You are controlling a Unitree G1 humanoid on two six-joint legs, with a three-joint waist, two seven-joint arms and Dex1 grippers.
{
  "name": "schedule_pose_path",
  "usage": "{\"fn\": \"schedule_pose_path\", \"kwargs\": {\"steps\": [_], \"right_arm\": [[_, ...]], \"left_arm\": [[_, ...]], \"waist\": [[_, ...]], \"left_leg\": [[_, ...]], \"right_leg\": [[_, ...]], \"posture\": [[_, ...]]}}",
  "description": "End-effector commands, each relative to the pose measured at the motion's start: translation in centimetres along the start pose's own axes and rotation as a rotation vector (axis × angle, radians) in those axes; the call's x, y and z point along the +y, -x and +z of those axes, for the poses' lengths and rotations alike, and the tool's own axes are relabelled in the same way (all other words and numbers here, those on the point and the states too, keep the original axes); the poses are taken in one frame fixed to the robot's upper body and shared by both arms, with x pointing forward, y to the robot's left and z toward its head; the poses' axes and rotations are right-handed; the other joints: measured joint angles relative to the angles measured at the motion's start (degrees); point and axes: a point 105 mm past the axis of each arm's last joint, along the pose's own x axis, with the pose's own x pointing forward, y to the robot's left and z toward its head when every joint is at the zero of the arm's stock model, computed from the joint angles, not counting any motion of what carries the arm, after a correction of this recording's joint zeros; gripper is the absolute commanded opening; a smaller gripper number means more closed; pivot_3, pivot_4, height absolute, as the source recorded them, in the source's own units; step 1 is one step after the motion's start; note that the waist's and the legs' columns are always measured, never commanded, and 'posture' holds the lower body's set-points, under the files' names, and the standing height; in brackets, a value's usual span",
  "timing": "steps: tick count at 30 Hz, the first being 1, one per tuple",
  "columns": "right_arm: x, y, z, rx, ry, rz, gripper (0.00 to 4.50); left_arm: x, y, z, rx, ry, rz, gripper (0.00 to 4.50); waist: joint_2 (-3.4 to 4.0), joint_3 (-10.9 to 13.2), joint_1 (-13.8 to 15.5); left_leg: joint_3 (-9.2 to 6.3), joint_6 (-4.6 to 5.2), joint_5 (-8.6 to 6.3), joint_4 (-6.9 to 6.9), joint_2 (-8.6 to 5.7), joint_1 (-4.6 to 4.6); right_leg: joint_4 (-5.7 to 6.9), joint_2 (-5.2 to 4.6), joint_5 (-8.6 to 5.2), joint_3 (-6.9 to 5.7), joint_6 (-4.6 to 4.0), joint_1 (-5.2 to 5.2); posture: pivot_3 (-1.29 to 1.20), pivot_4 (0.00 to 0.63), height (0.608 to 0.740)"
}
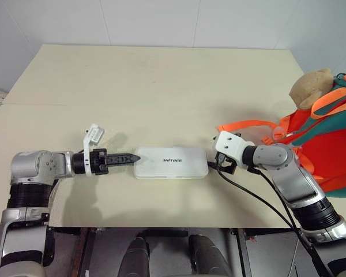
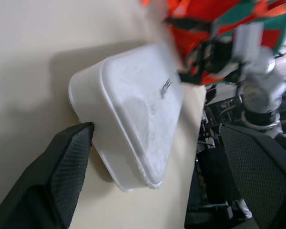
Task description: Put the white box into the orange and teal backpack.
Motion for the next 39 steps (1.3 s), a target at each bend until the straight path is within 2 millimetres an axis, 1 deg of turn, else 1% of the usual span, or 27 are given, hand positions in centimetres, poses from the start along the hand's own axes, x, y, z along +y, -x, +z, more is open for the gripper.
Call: {"fn": "schedule_pose_path", "kwargs": {"steps": [1, 2, 4, 6, 11, 13, 16, 18, 23, 30, 37, 39], "right_arm": [[0.9, -0.5, 1.8, -0.071, 0.031, 0.037, 4.47], [0.9, -0.5, 1.8, -0.072, 0.031, 0.038, 4.47], [0.9, -0.5, 1.8, -0.072, 0.032, 0.038, 4.47], [1.0, -0.5, 1.8, -0.074, 0.033, 0.038, 4.47], [1.1, -0.5, 1.8, -0.077, 0.030, 0.034, 4.47], [1.2, -0.5, 1.8, -0.078, 0.028, 0.036, 4.47], [1.3, -0.5, 1.8, -0.079, 0.027, 0.036, 4.47], [1.3, -0.5, 1.7, -0.081, 0.026, 0.035, 4.47], [1.3, -0.6, 1.8, -0.084, 0.028, 0.037, 4.47], [1.0, -0.7, 2.0, -0.088, 0.037, 0.037, 4.47], [1.1, -0.2, 1.6, -0.077, 0.033, 0.031, 4.47], [1.1, -0.2, 1.6, -0.076, 0.031, 0.031, 4.50]], "left_arm": [[-0.9, -1.2, -0.4, 0.028, -0.017, -0.057, 4.49], [-0.7, -1.1, -0.5, 0.027, -0.014, -0.048, 4.49], [-0.4, -0.9, -0.6, 0.024, -0.013, -0.040, 4.49], [0.2, -0.6, -0.8, 0.039, 0.005, 0.008, 4.49], [0.4, 0.3, -1.1, 0.078, 0.053, 0.077, 4.49], [0.3, 0.7, -1.4, 0.103, 0.067, 0.098, 4.49], [-0.1, 1.2, -1.3, 0.095, 0.083, 0.093, 4.49], [-0.3, 1.3, -1.3, 0.087, 0.100, 0.082, 4.49], [-0.2, 0.6, -2.0, 0.088, 0.135, 0.054, 4.49], [-0.5, -1.2, -0.6, -0.005, 0.145, -0.043, 4.49], [-0.2, -1.4, -0.5, -0.035, 0.154, -0.048, 4.49], [-0.3, -1.3, -0.4, -0.034, 0.147, -0.048, 4.08]], "waist": [[-0.01, -0.01, -0.02], [-0.01, -0.01, -0.03], [-0.01, -0.01, -0.06], [-0.01, -0.01, -0.10], [-0.01, -0.01, -0.47], [-0.02, -0.02, -0.54], [-0.02, -0.02, -0.57], [-0.02, -0.02, -0.53], [-0.02, -0.02, -0.48], [-0.02, -0.01, -0.09], [-0.02, -0.02, -0.13], [-0.02, -0.01, -0.14]], "left_leg": [[0.01, 0.00, 0.00, 0.02, -0.01, 0.02], [0.01, 0.00, 0.00, 0.02, -0.02, 0.02], [0.00, 0.00, 0.00, 0.03, -0.01, 0.02], [0.01, -0.01, 0.00, 0.02, -0.01, 0.04], [0.00, -0.01, 0.00, 0.02, -0.01, 0.05], [0.01, 0.00, 0.00, -0.03, 0.00, 0.05], [0.01, -0.02, -0.01, -0.12, 0.00, 0.06], [0.00, -0.04, -0.03, -0.15, 0.00, 0.05], [0.00, -0.07, -0.04, -0.14, 0.00, 0.05], [0.00, -0.07, -0.04, -0.08, -0.01, 0.04], [-0.01, -0.07, -0.04, -0.08, -0.01, 0.04], [0.00, -0.07, -0.04, -0.08, -0.01, 0.04]], "right_leg": [[-0.01, -0.01, 0.00, 0.00, -0.01, 0.02], [-0.01, -0.01, -0.01, 0.01, -0.03, 0.02], [-0.01, -0.01, -0.19, 0.01, -0.38, 0.02], [-0.01, -0.01, -0.29, 0.01, -0.56, 0.03], [-0.01, -0.01, -0.28, 0.02, -0.54, 0.03], [0.00, 0.00, -0.20, 0.03, -0.39, 0.01], [0.00, 0.00, -0.04, 0.02, -0.03, -0.03], [0.00, 0.00, -0.07, 0.00, -0.03, -0.04], [-0.01, 0.00, -0.08, 0.00, -0.03, -0.04], [-0.01, -0.01, -0.08, -0.01, -0.03, -0.01], [-0.01, -0.02, -0.06, -0.02, 0.00, -0.01], [-0.01, -0.02, -0.06, -0.01, 0.00, -0.01]], "posture": [[0.00, 0.150, 0.740], [0.00, 0.150, 0.740], [0.00, 0.150, 0.740], [0.00, 0.150, 0.740], [0.00, 0.150, 0.740], [0.00, 0.150, 0.740], [0.00, 0.150, 0.740], [0.00, 0.150, 0.740], [0.00, 0.150, 0.740], [0.00, 0.150, 0.740], [0.00, 0.150, 0.740], [0.00, 0.150, 0.740]]}}
